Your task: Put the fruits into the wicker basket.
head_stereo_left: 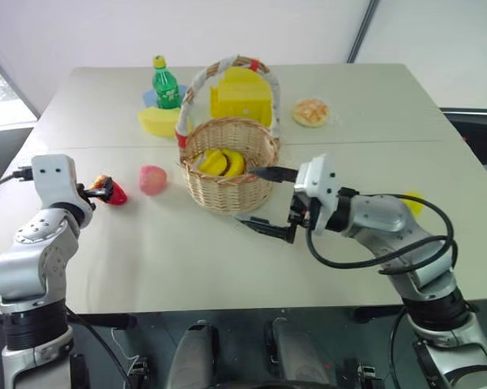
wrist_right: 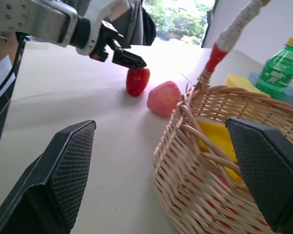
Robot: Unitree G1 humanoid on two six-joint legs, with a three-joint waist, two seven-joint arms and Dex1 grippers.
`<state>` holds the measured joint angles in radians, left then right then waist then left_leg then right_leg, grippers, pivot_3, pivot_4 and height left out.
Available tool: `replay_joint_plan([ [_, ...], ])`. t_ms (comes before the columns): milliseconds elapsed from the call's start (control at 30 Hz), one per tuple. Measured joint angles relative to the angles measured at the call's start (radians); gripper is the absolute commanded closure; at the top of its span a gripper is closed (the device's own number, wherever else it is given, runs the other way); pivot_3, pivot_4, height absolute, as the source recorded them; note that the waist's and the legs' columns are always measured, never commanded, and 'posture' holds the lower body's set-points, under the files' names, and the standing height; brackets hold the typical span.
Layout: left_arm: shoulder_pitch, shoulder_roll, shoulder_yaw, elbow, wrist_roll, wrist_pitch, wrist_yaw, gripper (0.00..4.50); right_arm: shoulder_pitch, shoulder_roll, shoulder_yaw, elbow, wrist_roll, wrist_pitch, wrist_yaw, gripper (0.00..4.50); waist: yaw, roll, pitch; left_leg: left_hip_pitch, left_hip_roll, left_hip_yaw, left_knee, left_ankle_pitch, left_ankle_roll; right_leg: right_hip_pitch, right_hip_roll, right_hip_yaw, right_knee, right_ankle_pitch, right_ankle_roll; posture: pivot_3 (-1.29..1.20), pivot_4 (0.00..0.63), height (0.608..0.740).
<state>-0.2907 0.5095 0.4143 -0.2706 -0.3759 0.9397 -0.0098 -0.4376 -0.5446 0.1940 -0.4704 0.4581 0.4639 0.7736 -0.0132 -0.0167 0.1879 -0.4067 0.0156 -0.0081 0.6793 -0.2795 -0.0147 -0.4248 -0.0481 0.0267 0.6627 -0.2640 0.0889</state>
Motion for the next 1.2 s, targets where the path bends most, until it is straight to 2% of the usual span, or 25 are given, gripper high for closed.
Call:
replay_joint_plan([
  [300, -0.069, 0.005, -0.013, 0.101, 0.009, 0.05, -0.02, 0.0, 0.03, 0.037, 0.031, -0.003, -0.027, -0.028, 0.006, 0.03, 0.0, 0.0, 0.0, 0.0, 0.0, 0.0, 0.0, 0.0, -0.001, 0.0, 0.0, 0.0, 0.0, 0.0, 0.0, 0.0, 0.15, 0.74],
  [633, -0.171, 0.042, -0.119, 0.352, 0.093, -0.055, -0.098, 0.0, 0.068, 0.06, 0.035, -0.036, -0.053, -0.026, -0.038, 0.03, 0.0, 0.0, 0.0, 0.0, -0.001, 0.0, 0.0, 0.0, -0.001, -0.001, 0.0, 0.0, 0.0, 0.0, 0.0, 0.0, 0.15, 0.74],
  [700, -0.177, 0.041, -0.131, 0.376, 0.103, -0.058, -0.114, 0.55, 0.071, 0.061, 0.035, -0.037, -0.057, -0.024, -0.045, 0.0, -0.002, 0.0, 0.0, 0.0, -0.001, 0.0, 0.0, 0.0, -0.001, -0.001, 0.0, 0.0, 0.0, 0.0, 0.0, 0.0, 0.15, 0.74],
  [833, -0.189, 0.041, -0.132, 0.387, 0.111, -0.078, -0.126, 2.09, 0.075, 0.063, 0.035, -0.038, -0.062, -0.018, -0.059, 0.0, -0.001, 0.0, 0.0, 0.0, -0.001, 0.0, 0.0, 0.001, -0.001, -0.001, 0.0, 0.0, 0.0, 0.0, 0.0, 0.0, 0.15, 0.74],
  [867, -0.189, 0.041, -0.132, 0.39, 0.113, -0.079, -0.127, 2.21, 0.075, 0.063, 0.035, -0.039, -0.062, -0.017, -0.061, 0.0, -0.001, 0.0, 0.0, 0.0, -0.001, 0.001, 0.0, 0.001, -0.001, -0.001, 0.0, 0.0, 0.0, 0.0, 0.0, 0.0, 0.15, 0.74],
  [1067, -0.176, 0.063, -0.118, 0.374, 0.121, -0.101, -0.149, 2.22, 0.073, 0.063, 0.035, -0.042, -0.062, -0.01, -0.068, 0.0, -0.003, 0.0, 0.0, 0.0, 0.0, 0.0, 0.0, 0.0, -0.001, -0.001, 0.0, 0.0, 0.0, 0.0, 0.0, 0.0, 0.15, 0.74],
  [1200, -0.102, 0.125, 0.015, 0.148, -0.067, -0.141, -0.377, 2.22, 0.058, 0.042, 0.003, -0.054, -0.059, -0.001, -0.063, 0.0, -0.003, -0.004, 0.001, -0.002, 0.001, 0.0, 0.0, 0.001, -0.002, -0.003, -0.003, -0.001, 0.0, 0.0, -0.001, 0.0, 0.15, 0.74],
])
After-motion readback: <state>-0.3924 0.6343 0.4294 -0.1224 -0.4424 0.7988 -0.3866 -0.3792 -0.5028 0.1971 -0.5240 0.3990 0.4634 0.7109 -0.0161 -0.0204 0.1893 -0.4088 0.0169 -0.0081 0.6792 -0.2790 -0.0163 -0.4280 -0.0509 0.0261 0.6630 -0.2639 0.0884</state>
